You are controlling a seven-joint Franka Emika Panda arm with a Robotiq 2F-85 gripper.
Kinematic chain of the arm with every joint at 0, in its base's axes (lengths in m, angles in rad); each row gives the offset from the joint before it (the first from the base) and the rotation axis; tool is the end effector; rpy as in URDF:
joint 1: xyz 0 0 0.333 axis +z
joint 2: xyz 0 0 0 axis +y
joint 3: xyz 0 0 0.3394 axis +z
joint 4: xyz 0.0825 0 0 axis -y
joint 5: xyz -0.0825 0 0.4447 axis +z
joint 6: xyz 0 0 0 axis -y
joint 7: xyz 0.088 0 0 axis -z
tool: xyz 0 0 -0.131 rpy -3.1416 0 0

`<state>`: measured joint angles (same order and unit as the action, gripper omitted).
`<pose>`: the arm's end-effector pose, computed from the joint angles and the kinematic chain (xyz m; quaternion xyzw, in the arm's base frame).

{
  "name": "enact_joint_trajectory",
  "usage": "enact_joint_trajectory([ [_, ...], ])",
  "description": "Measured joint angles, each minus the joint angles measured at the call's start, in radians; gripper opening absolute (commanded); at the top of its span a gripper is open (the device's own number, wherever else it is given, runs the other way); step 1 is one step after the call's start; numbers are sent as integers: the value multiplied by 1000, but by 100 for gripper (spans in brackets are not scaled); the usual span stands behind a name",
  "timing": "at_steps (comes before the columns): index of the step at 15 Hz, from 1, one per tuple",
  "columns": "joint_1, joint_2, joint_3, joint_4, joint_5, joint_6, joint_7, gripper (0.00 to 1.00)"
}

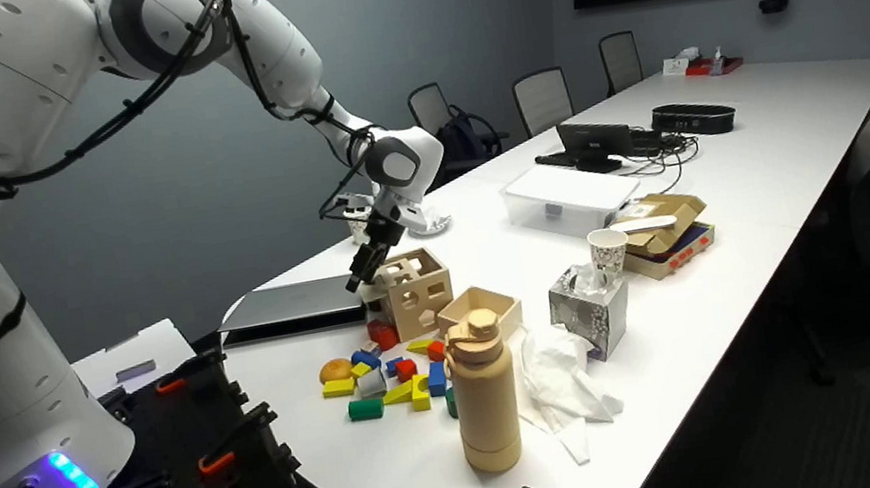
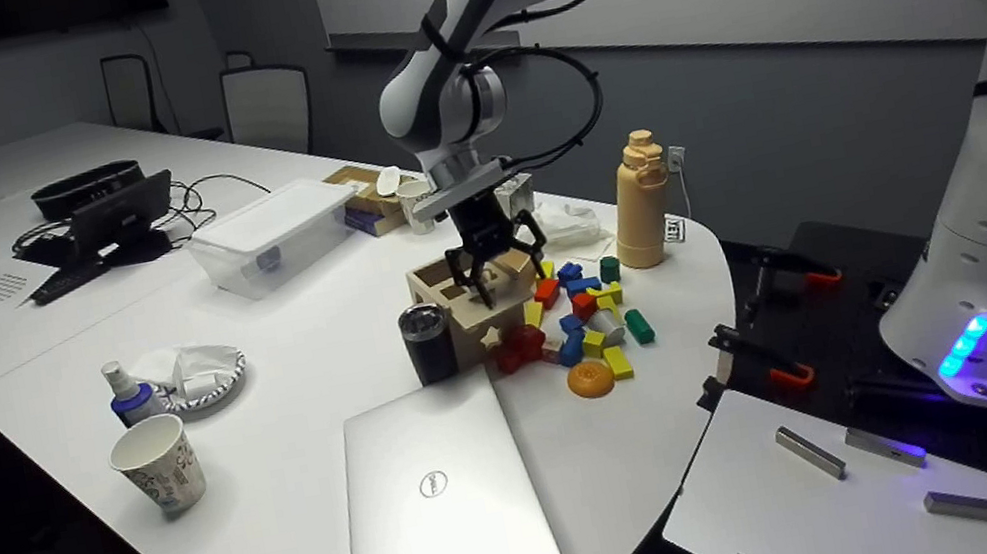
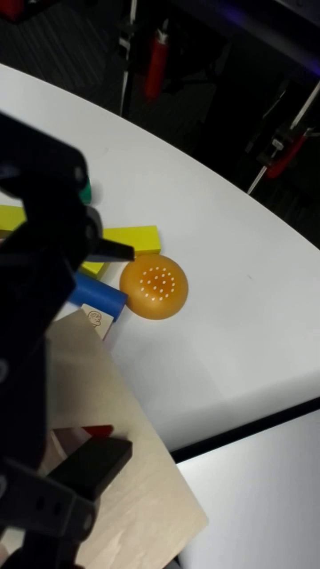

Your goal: Slightly remove the top cover of the wooden box with shapes

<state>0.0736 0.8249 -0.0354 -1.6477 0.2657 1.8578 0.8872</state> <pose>0.6432 0.0510 0.0491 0.8326 -0.4561 -0.3106 0.0479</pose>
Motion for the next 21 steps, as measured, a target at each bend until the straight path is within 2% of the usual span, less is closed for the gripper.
enact_joint_trajectory([
  [16,1,-5,17,-15,52,-38,-77,100],
  [21,17,-86,18,-53,52,5,-77,100],
])
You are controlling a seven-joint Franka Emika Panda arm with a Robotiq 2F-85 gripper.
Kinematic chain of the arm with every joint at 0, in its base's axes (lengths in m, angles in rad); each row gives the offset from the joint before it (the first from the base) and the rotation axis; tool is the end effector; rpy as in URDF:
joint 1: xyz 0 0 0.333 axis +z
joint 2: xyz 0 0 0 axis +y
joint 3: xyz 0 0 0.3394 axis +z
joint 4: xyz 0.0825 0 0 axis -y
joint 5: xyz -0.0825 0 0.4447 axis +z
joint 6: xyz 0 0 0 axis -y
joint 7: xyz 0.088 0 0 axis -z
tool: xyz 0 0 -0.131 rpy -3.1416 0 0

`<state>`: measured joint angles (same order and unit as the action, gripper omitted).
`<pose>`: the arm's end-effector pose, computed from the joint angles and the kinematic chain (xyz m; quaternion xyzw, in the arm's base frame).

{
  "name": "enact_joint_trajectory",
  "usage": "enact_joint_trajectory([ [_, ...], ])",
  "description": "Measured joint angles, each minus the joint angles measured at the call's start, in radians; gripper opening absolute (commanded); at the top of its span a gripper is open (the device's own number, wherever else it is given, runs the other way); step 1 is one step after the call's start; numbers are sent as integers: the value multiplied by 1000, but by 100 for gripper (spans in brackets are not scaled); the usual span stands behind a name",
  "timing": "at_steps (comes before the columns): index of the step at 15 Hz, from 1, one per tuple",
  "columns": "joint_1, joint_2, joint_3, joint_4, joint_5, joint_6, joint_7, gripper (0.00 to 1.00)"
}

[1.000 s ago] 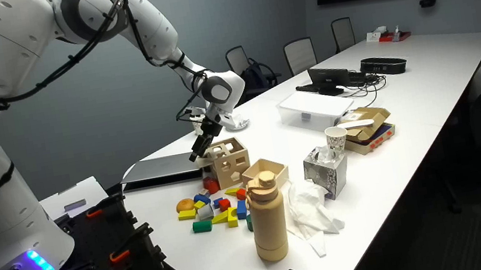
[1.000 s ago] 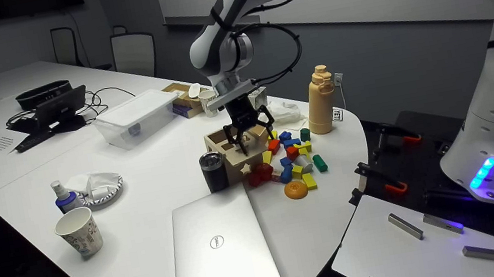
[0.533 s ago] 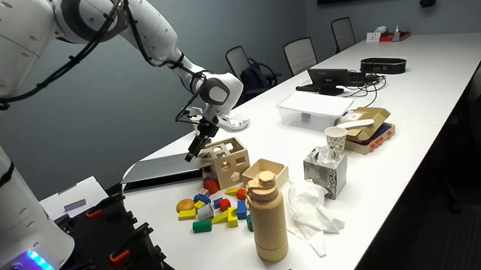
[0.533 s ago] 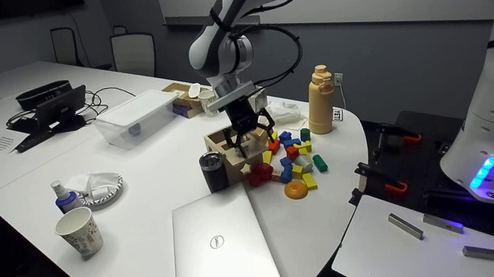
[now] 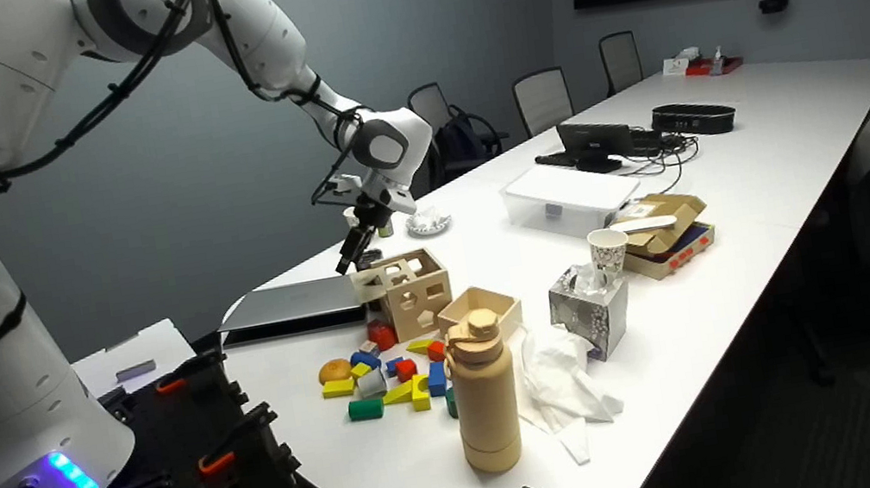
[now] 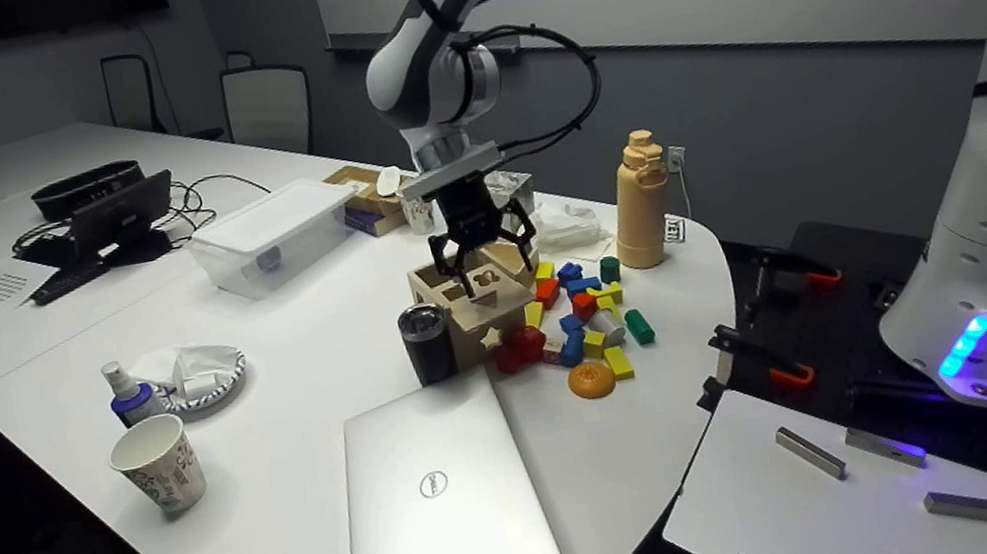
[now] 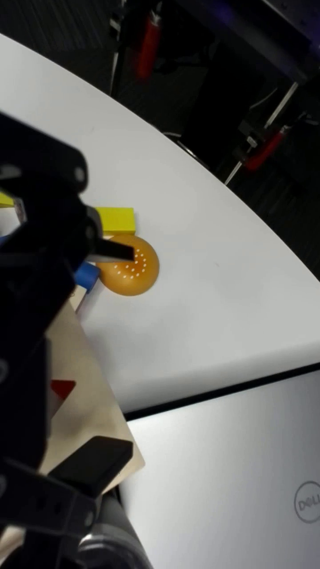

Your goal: Slightly remove the top cover of the wooden box with shapes

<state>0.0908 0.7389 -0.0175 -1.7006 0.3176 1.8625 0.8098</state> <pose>0.6417 0.0785 0.0872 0.8530 -0.4215 -0.3076 0.0060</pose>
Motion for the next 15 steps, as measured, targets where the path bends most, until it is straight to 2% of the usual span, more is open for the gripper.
enact_joint_trajectory([
  [4,27,-121,-2,-84,-14,97,1,100],
  [8,40,-228,-7,-180,-74,257,3,100],
  [12,40,-294,-12,-264,-127,425,3,100],
  [15,40,-317,-17,-302,-151,496,4,100],
])
